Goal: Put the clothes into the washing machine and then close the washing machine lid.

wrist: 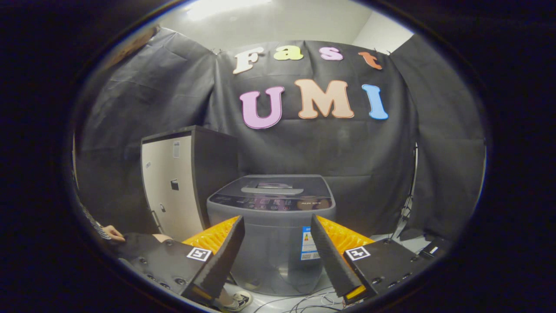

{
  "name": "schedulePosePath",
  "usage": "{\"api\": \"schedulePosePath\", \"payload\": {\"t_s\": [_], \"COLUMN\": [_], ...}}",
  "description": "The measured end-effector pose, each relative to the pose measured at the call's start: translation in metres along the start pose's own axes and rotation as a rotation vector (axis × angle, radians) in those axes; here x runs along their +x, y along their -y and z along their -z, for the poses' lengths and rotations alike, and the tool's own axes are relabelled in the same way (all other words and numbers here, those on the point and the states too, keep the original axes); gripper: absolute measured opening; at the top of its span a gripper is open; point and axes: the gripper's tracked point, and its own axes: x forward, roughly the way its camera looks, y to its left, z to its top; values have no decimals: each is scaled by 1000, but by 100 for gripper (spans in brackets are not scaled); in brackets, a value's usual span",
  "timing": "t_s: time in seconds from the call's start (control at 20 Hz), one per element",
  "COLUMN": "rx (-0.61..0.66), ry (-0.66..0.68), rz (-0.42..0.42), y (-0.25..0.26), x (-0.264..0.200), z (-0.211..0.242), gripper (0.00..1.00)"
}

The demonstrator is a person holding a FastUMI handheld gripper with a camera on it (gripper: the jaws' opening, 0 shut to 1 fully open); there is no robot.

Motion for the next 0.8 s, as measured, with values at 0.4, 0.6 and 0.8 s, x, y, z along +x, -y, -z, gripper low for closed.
{"api": "schedulePosePath", "payload": {"t_s": [0.4,0.6,0.8], "rx": [6,8,9], "ry": [-3,-6,-5], "rz": [13,15,23], "y": [4,5,6], "x": [-1,0,-1], "z": [1,2,3], "gripper": [96,96,96]}}
